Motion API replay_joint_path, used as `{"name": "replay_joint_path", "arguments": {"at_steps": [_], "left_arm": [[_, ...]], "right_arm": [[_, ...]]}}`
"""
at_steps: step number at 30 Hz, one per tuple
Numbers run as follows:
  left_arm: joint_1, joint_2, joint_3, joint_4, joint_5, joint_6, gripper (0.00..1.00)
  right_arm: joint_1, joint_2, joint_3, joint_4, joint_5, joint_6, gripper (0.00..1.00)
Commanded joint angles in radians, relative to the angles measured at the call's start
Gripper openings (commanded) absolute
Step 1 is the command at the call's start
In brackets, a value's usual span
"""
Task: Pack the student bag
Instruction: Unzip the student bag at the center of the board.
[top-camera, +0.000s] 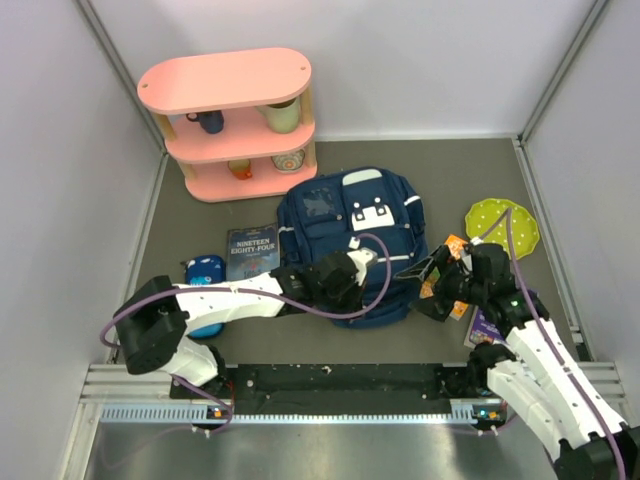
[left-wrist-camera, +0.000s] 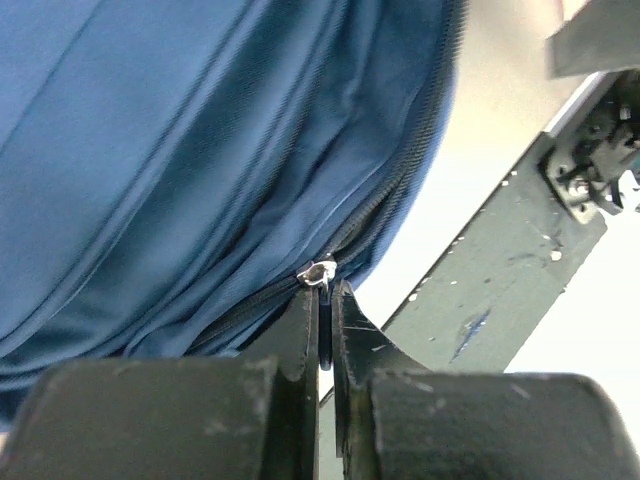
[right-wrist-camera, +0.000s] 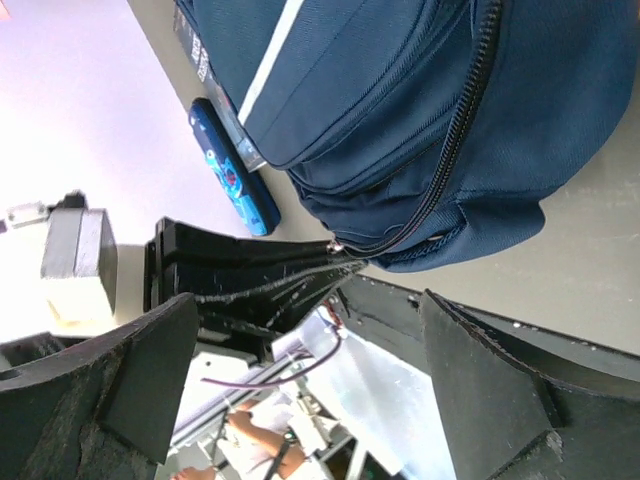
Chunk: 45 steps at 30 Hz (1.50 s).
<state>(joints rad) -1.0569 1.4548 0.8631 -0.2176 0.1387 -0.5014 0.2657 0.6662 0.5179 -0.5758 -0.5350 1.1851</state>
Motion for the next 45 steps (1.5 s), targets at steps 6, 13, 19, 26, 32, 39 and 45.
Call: {"name": "replay_joint_path", "arguments": {"at_steps": [6, 13, 19, 26, 32, 39, 45], "left_arm": [[-0.041, -0.007, 0.088, 0.161, 0.048, 0.015, 0.0], [-0.043, -0.047, 0.063, 0.15, 0.064, 0.015, 0.0], [-0.051, -0.051, 0.076, 0.15, 0.119, 0.043, 0.0], [-0.075, -0.082, 0.088, 0.136, 0.139, 0.077, 0.0], [-0.075, -0.171, 0.089, 0.091, 0.104, 0.109, 0.0], [-0.075, -0.243, 0.077, -0.067, -0.002, 0.135, 0.0], [-0.049, -0.347, -0.028, -0.264, -0.215, 0.087, 0.0]], "right_arm": [[0.196, 0.064, 0.017, 0.039, 0.187, 0.246, 0.88], [0.286, 0.182, 0.008, 0.158, 0.216, 0.34, 0.83], [0.331, 0.249, 0.014, 0.234, 0.262, 0.404, 0.74], [0.334, 0.315, -0.018, 0.321, 0.277, 0.413, 0.37], [0.333, 0.323, -0.053, 0.344, 0.297, 0.406, 0.0], [0.33, 0.205, -0.126, 0.353, 0.394, 0.435, 0.0], [0.253, 0.078, -0.194, 0.332, 0.415, 0.447, 0.0]]}}
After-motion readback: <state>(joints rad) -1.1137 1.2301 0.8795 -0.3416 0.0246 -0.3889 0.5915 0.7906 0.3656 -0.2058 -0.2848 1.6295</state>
